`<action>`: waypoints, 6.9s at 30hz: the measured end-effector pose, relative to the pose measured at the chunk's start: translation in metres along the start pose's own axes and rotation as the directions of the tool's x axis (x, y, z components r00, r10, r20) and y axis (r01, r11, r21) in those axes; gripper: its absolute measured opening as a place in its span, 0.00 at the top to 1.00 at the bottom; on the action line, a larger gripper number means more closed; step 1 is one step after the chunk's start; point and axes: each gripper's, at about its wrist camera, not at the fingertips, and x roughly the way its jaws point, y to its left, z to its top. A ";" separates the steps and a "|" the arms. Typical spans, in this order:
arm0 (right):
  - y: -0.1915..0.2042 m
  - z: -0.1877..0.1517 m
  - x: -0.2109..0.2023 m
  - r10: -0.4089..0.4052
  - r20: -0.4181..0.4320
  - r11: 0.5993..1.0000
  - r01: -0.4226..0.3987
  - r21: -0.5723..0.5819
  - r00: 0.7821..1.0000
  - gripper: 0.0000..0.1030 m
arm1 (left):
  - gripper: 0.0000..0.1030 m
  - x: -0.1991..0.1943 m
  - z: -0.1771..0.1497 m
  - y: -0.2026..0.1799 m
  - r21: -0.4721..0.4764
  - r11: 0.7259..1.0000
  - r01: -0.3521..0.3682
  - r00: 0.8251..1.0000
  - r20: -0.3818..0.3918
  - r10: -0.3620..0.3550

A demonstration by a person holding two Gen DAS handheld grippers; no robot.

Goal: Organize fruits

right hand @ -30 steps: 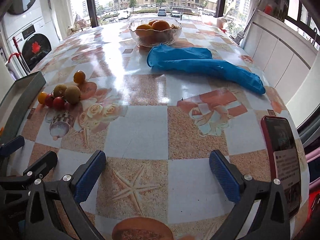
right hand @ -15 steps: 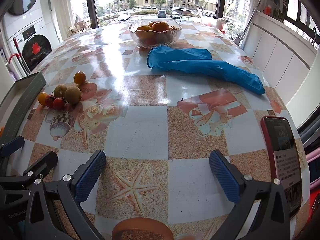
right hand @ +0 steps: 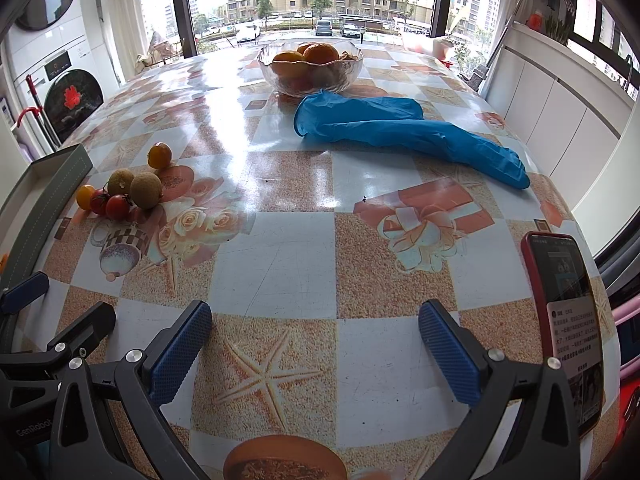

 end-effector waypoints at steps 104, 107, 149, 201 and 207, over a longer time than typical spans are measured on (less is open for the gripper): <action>0.017 -0.020 -0.023 0.104 0.087 0.988 -0.093 -0.120 0.991 0.66 | 0.77 -0.033 -0.022 -0.010 0.079 0.996 0.040 0.999 0.006 -0.041; 0.017 -0.020 -0.023 0.104 0.086 0.988 -0.093 -0.120 0.991 0.66 | 0.77 -0.033 -0.022 -0.010 0.077 0.996 0.040 0.999 0.005 -0.040; 0.016 -0.007 -0.030 0.188 0.039 0.980 -0.185 -0.075 0.981 0.73 | 0.77 -0.048 -0.014 -0.007 0.078 0.994 0.080 0.996 0.019 -0.082; 0.269 0.023 -0.033 0.522 -0.218 0.762 -0.566 -0.314 0.825 0.71 | 0.54 -0.060 -0.035 0.166 -0.224 0.966 -0.132 0.987 0.065 0.150; 0.263 0.030 -0.051 0.535 -0.146 0.767 -0.551 -0.328 0.832 0.22 | 0.20 -0.070 -0.033 0.176 -0.267 0.955 -0.126 0.983 0.096 0.157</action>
